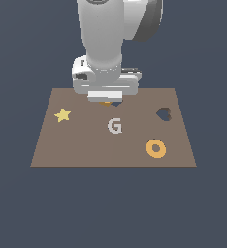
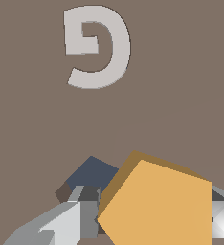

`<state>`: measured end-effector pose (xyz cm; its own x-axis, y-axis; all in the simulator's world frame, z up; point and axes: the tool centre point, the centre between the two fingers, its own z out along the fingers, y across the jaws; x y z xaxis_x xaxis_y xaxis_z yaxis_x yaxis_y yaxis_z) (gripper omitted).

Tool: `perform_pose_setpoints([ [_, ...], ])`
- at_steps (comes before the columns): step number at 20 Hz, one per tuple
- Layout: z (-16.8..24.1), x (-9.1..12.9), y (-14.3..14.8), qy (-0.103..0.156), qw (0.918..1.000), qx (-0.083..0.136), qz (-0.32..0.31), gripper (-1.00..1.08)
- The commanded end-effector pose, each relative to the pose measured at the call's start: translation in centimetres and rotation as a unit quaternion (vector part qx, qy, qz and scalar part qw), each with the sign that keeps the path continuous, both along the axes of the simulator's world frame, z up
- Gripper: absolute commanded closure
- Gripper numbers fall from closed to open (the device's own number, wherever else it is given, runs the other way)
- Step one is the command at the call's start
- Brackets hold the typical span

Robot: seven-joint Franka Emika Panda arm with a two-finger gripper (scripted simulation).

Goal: Insert a designated object into the corresponding slot on a board.

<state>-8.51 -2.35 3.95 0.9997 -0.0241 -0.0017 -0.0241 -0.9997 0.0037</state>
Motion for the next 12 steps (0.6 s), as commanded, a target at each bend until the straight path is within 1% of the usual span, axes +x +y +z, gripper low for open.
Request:
perform_pose_setpoints([
  [1,0.0,-0.3,0.9,0.000,0.9998,0.000,-0.021,1.08],
  [7,0.1,-0.6,2.5,0.000,0.9986,0.000,-0.053,1.08],
  [12,0.1,-0.7,3.1,0.000,0.9978,0.000,-0.067,1.08],
])
